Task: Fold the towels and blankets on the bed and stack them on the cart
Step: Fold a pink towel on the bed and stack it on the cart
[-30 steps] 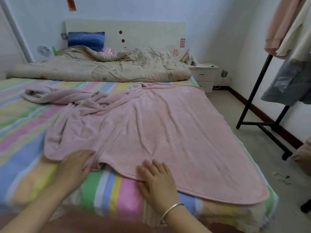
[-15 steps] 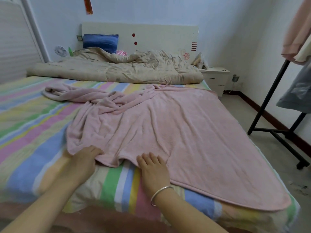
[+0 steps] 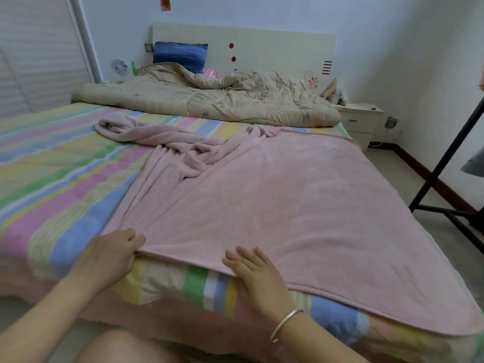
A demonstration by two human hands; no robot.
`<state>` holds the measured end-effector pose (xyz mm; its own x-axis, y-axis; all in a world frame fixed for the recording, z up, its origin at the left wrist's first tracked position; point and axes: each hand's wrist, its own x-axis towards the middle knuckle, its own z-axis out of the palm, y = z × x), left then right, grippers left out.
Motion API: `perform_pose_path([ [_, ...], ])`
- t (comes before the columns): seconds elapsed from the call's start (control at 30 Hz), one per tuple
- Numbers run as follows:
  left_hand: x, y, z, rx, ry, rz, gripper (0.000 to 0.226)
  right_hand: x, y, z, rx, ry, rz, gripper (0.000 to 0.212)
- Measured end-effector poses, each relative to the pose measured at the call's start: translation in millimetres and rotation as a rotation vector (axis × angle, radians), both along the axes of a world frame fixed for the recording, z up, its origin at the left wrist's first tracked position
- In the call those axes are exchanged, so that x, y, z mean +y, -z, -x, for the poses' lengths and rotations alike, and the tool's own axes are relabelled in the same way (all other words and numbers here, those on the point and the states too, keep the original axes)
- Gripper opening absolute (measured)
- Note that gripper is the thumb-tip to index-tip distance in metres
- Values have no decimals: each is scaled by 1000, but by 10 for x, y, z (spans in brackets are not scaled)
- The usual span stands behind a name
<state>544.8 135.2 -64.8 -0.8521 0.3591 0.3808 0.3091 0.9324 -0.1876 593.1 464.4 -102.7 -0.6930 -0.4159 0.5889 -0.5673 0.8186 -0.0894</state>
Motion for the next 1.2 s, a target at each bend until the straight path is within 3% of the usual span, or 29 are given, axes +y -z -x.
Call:
perform_pose_path([
  [0.4,-37,76,-271,-66,-32,-69,24,-61,-92,-257,-210,-90,-39,50],
  [0.5,13,27,-413,-108,-24,-154,31,92,-208,-317,-311,-122,68,58],
  [0.6,263,-42,-532,-75,44,-285,35,377,-250,-358,-256,12,123,53],
  [0.8,1531,-146,-615,16,315,-460,14,1293,-97,-592,-51,355,102,42],
  [0.93,2217,-70,-681,-70,577,-306,23,1822,12,-843,112,421,29,40],
  [1.03,2422,21,-679,-83,640,-135,20,2043,65,-930,142,400,-49,47],
  [1.2,2588,15,-660,-227,667,-231,7,2157,-79,-1100,56,333,9,39],
])
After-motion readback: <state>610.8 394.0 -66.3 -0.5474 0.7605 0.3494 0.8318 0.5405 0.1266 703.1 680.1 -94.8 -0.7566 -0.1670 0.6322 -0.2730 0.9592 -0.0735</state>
